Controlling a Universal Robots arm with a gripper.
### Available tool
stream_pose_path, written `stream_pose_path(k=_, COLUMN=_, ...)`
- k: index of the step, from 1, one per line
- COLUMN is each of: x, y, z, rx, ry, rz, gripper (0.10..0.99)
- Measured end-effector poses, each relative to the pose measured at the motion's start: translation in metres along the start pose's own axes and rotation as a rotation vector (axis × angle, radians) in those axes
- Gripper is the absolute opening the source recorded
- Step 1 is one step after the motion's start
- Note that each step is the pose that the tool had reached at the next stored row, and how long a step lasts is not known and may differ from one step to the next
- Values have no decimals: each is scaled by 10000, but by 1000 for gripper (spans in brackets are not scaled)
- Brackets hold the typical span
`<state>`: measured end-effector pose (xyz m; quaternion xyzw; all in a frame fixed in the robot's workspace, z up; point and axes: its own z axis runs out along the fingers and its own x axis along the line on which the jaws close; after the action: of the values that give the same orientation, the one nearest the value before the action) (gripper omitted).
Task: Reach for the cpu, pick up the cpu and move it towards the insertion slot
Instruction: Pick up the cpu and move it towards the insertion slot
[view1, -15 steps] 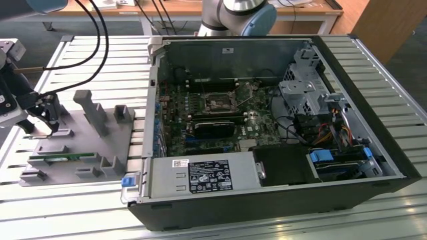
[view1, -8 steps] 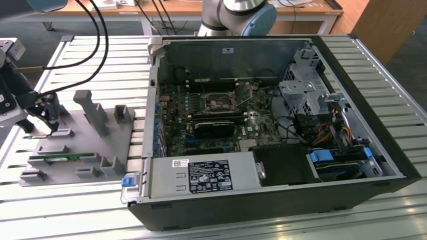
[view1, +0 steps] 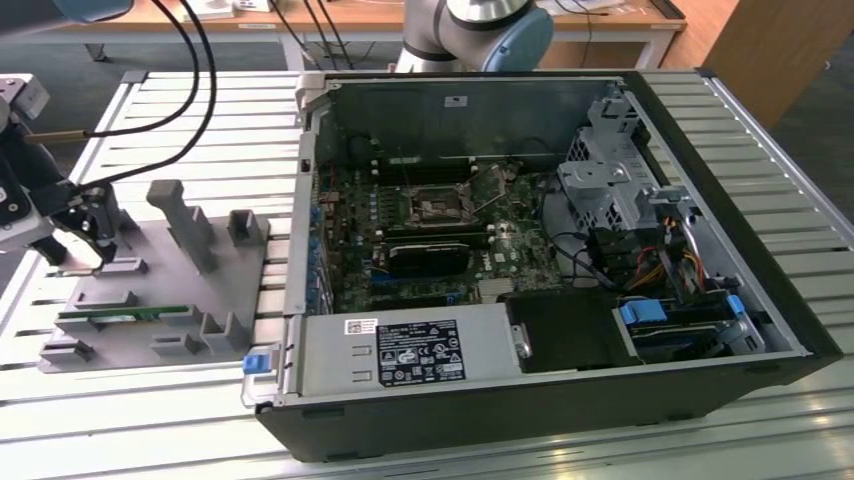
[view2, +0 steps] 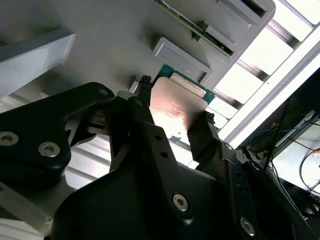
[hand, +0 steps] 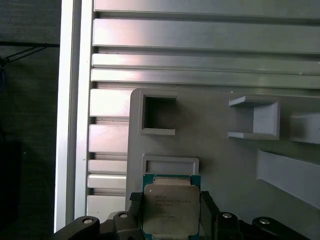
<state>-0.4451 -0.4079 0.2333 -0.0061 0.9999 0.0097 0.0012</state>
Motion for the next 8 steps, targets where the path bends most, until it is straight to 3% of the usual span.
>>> stream_pose_path(k=8, x=0, y=0, z=-26, rx=1, ry=3, rz=0, gripper=541)
